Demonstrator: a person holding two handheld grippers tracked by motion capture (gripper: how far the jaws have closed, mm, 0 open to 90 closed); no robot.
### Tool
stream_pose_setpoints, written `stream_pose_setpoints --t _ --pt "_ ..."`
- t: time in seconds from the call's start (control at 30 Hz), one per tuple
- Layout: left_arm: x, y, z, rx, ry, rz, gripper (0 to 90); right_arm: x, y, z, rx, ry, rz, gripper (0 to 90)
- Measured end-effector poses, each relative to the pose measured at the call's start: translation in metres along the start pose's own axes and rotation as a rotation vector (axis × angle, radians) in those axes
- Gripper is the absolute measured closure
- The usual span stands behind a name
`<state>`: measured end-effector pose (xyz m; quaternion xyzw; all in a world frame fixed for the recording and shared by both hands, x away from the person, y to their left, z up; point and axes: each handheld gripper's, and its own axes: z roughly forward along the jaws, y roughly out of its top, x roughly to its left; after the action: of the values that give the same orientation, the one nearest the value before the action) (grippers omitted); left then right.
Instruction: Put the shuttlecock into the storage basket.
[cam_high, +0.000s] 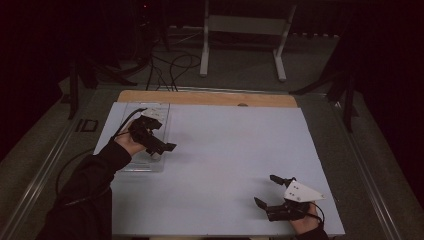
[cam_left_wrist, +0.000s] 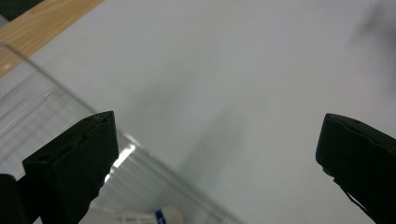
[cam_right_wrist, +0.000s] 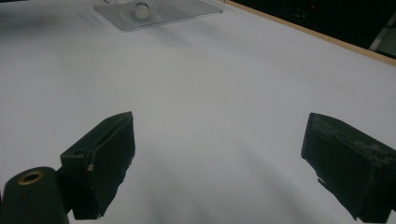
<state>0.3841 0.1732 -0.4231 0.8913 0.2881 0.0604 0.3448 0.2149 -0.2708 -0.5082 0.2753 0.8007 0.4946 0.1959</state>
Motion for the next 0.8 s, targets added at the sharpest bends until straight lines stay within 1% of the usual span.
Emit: stream_pose_setpoints --t 0.03,0.1,0.17,0.3,0.5,0.53,0.6,0.63,0.8 --pt "-0.001 0.0 0.001 -0.009 -0.005 -0.001 0.1 0.0 0.0 0.0 0.0 0.0 0.002 9.7" --pt "-0.003 0.001 0.002 -0.028 0.0 -0.001 0.1 0.0 0.0 0.0 0.0 0.0 0.0 9.7" --pt "-0.006 0.002 0.003 -0.037 -0.01 -0.005 0.1 0.0 0.0 0.0 0.0 0.001 0.001 9.7" --pt "-0.012 0.003 0.007 -0.021 -0.014 0.014 0.1 0.0 0.0 0.0 0.001 0.001 0.0 9.7" --pt "-0.019 0.004 0.012 -0.036 -0.018 0.012 0.1 0.0 0.0 0.0 0.001 0.001 -0.001 9.7" --pt "-0.021 0.004 0.013 -0.035 -0.011 0.017 0.1 0.0 0.0 0.0 0.001 0.002 -0.001 9.7" --pt "-0.024 0.004 0.014 -0.037 -0.025 0.02 0.1 0.0 0.0 0.0 0.003 0.001 0.0 9.7" --pt "-0.026 0.004 0.015 -0.038 -0.022 0.025 0.1 0.0 0.0 0.0 0.003 0.002 0.001 9.7" --pt "-0.034 0.005 0.02 -0.048 -0.038 0.026 0.1 0.001 0.0 0.0 0.001 0.0 -0.005 9.7"
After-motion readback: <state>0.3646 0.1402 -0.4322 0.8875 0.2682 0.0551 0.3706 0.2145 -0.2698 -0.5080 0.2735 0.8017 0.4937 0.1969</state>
